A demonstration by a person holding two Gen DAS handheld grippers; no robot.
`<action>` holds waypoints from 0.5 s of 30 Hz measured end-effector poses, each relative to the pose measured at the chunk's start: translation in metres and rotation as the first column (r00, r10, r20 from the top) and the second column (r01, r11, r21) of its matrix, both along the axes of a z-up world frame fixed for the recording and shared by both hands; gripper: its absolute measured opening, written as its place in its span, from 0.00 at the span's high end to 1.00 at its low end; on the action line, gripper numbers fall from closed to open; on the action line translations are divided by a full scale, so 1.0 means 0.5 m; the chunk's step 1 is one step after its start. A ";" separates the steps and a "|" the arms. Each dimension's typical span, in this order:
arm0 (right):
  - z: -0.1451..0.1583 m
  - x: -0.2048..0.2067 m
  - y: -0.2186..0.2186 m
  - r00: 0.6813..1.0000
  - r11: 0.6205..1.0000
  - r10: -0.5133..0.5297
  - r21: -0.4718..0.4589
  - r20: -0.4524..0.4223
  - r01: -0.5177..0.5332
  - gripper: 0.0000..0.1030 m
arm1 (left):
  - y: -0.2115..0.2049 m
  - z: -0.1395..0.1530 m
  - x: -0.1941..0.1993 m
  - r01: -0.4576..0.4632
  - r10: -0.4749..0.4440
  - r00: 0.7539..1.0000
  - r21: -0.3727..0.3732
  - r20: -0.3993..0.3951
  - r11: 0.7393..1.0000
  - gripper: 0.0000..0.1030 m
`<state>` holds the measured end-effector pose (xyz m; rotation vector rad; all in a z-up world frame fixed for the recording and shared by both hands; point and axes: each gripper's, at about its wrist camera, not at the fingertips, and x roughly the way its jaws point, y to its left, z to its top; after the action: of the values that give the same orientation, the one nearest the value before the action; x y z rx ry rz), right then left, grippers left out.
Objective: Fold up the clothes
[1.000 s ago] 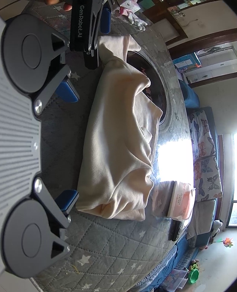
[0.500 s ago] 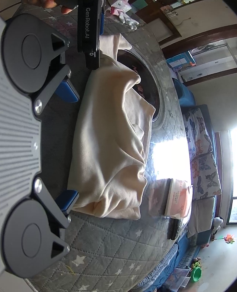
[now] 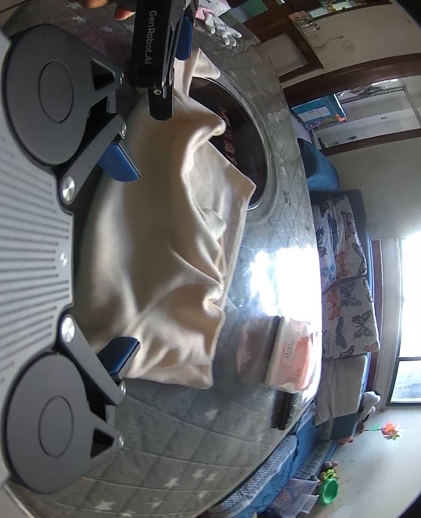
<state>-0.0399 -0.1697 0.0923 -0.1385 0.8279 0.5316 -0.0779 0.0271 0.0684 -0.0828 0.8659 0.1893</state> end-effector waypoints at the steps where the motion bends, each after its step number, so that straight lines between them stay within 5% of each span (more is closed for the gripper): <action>1: 0.001 0.009 0.001 1.000 1.000 0.004 -0.003 0.005 -0.004 0.00 | 0.003 0.001 0.006 0.005 -0.005 1.000 0.000 0.003 1.000 0.00; 8: 0.006 0.063 0.018 0.997 0.998 0.054 -0.021 0.051 -0.053 0.02 | 0.036 0.005 0.047 0.017 -0.018 0.999 0.009 0.027 1.000 0.00; 15: 0.001 0.127 0.042 0.992 0.993 0.118 -0.019 0.051 -0.117 0.18 | 0.082 -0.010 0.086 0.041 -0.041 0.999 -0.023 0.017 0.999 0.02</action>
<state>0.0234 -0.1486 0.0929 -0.2160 0.7764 0.6294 -0.0351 0.0682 0.0636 -0.0884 0.8530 0.1397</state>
